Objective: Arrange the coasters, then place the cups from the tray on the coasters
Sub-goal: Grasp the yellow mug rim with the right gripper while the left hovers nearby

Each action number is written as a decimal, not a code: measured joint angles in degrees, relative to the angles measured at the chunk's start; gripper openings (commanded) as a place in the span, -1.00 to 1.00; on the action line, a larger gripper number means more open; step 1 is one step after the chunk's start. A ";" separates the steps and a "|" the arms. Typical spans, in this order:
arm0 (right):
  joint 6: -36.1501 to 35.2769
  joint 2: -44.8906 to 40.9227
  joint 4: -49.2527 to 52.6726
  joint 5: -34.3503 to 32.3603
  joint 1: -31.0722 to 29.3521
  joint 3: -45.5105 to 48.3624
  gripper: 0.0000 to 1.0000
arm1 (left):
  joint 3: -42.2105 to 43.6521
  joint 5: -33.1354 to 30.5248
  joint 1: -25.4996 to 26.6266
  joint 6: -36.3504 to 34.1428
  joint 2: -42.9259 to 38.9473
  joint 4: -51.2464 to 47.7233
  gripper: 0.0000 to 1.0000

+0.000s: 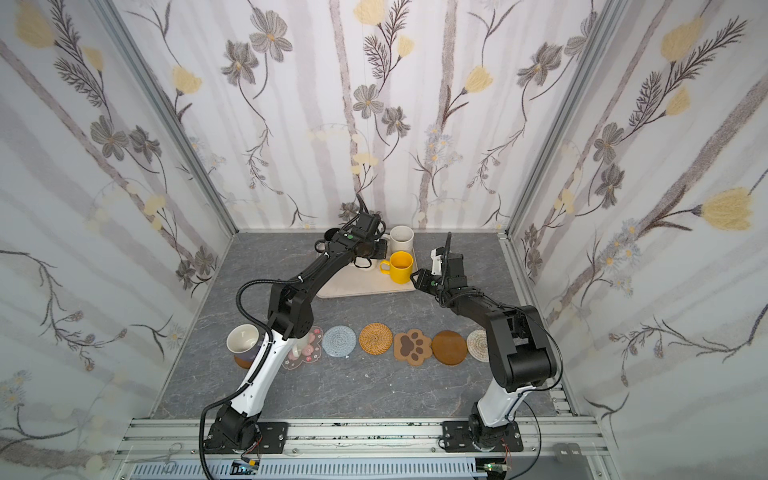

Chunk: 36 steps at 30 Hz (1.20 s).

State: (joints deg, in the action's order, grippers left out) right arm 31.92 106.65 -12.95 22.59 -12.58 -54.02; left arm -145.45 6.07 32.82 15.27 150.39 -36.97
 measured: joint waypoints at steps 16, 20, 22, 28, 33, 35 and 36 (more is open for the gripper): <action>0.04 5.73 0.09 0.09 0.00 -5.31 -0.15 | 7.74 -0.52 2.43 1.66 -3.04 0.61 -0.56; 0.20 7.06 0.09 0.28 -0.02 -6.78 -0.14 | 10.27 -1.79 3.28 2.73 -4.85 0.68 -0.56; 0.22 7.85 0.11 0.57 -0.04 -7.63 -0.13 | 11.89 -2.43 3.80 3.06 -5.92 0.63 -0.56; 0.59 10.08 0.31 1.07 -0.22 -10.36 -0.13 | 17.40 -3.21 5.79 4.87 -9.27 0.76 -0.57; 0.59 10.88 0.37 1.07 -0.44 -11.58 -0.09 | 22.25 -3.91 7.02 6.93 -11.19 1.01 -0.57; 0.57 10.91 0.68 0.98 -0.55 -11.76 -0.07 | 24.15 -4.42 7.04 7.56 -12.00 1.20 -0.57; 0.57 10.88 0.79 0.79 -0.57 -11.76 -0.08 | 25.14 -4.59 7.04 7.82 -12.48 1.18 -0.58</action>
State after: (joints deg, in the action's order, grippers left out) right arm 32.49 117.54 -12.16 23.38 -13.15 -65.78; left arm -120.31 1.48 39.86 23.09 137.91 -35.79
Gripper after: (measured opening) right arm 0.465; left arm 0.216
